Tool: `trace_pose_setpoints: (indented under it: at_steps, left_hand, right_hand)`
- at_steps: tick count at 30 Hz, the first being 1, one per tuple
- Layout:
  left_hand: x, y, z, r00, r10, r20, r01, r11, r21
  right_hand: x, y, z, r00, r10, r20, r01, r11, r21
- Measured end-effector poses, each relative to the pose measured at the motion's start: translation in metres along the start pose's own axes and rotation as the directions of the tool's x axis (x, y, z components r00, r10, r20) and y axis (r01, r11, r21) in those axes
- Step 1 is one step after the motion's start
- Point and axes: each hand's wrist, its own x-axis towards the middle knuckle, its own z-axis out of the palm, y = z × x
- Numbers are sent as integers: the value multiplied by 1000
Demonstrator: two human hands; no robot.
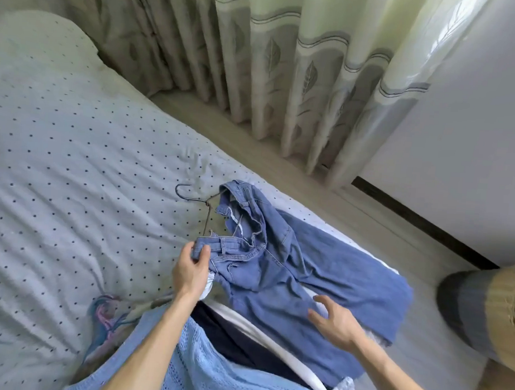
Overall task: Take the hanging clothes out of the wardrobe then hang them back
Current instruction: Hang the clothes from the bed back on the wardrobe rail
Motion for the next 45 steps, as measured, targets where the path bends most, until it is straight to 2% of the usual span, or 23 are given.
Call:
trace_pose_setpoints:
  at_steps: [5, 9, 11, 15, 18, 21, 25, 27, 29, 31, 34, 36, 38, 40, 43, 44, 45]
  left_hand:
    - [-103, 47, 4, 988, 151, -35, -154, 976, -156]
    - [-171, 68, 7, 937, 346, 42, -335, 928, -164]
    - [-206, 82, 13, 891, 441, 105, -427, 894, -133]
    - [-289, 109, 34, 745, 604, 281, -600, 792, -113]
    - [-361, 117, 56, 610, 677, 413, -674, 717, -180]
    - [-430, 110, 72, 455, 720, 525, -694, 656, -298]
    - [-504, 98, 89, 179, 735, 654, -733, 543, -409]
    - [-534, 98, 97, 21, 705, 709, -778, 457, -431]
    - [-563, 102, 102, -144, 609, 780, -815, 374, -443]
    - [-589, 113, 105, -259, 517, 816, -799, 360, -482]
    - [-628, 140, 115, -318, 497, 808, -776, 353, -522]
    - [-653, 160, 132, -333, 525, 784, -808, 271, -524]
    - [-679, 178, 152, -393, 508, 766, -807, 209, -552]
    - [-705, 191, 172, -506, 418, 754, -804, 88, -588]
    - [-753, 201, 189, -726, 224, 650, -687, -210, -696]
    - [-772, 201, 190, -806, 171, 567, -592, -245, -768]
    - [-791, 198, 190, -868, 135, 478, -497, -237, -835]
  right_hand:
    - [-88, 24, -17, 993, -39, -113, 72, 951, 302]
    - [-151, 40, -36, 970, -58, -238, 169, 863, 476]
    - [-182, 50, -50, 941, -62, -333, 245, 804, 542]
    - [-253, 75, -75, 859, -28, -512, 404, 651, 643]
    - [-309, 101, -75, 807, 41, -589, 481, 532, 697]
    - [-353, 134, -59, 735, 158, -660, 525, 483, 700]
    - [-405, 191, -29, 535, 413, -737, 614, 409, 675]
    - [-437, 219, -13, 454, 476, -753, 635, 421, 648]
    - [-467, 246, 4, 435, 519, -736, 614, 426, 664]
    - [-496, 269, 23, 450, 534, -716, 557, 458, 693]
    - [-533, 295, 50, 439, 550, -711, 461, 541, 703]
    - [-556, 305, 63, 428, 560, -709, 421, 571, 705]
    - [-578, 313, 72, 409, 578, -706, 410, 575, 708]
    - [-597, 322, 80, 402, 595, -696, 377, 585, 718]
    - [-626, 340, 88, 382, 632, -674, 319, 595, 738]
    - [-635, 346, 90, 363, 649, -668, 285, 605, 743]
    - [-644, 353, 92, 341, 666, -664, 243, 620, 746]
